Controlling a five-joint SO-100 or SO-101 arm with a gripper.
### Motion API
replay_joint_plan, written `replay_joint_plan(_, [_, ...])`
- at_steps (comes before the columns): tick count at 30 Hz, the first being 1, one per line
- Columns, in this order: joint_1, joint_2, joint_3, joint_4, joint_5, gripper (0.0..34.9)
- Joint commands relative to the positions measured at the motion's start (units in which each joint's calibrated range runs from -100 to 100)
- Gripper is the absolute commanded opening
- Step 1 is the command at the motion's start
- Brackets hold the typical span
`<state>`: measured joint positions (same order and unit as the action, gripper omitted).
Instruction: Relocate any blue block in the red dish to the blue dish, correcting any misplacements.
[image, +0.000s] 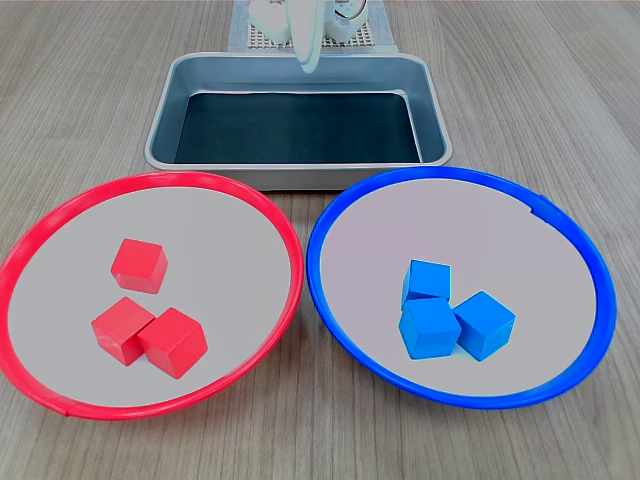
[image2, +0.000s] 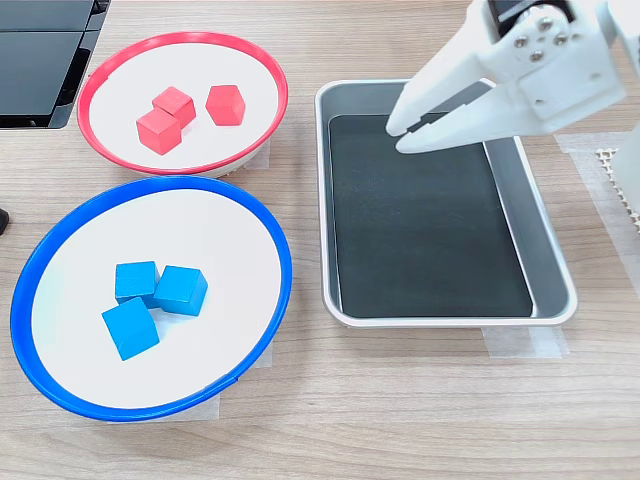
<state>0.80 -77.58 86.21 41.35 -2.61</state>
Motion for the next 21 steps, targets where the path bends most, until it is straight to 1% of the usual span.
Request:
replay_joint_plan(1, [0.29, -6.81, 2.32, 4.17, -0.24, 0.3])
replay_joint_plan(14, [0.76, -14.15, 8.6, 7.8, 0.2, 0.3])
replay_joint_plan(21, [0.66, -17.39, 11.61, 8.13, 0.63, 0.3])
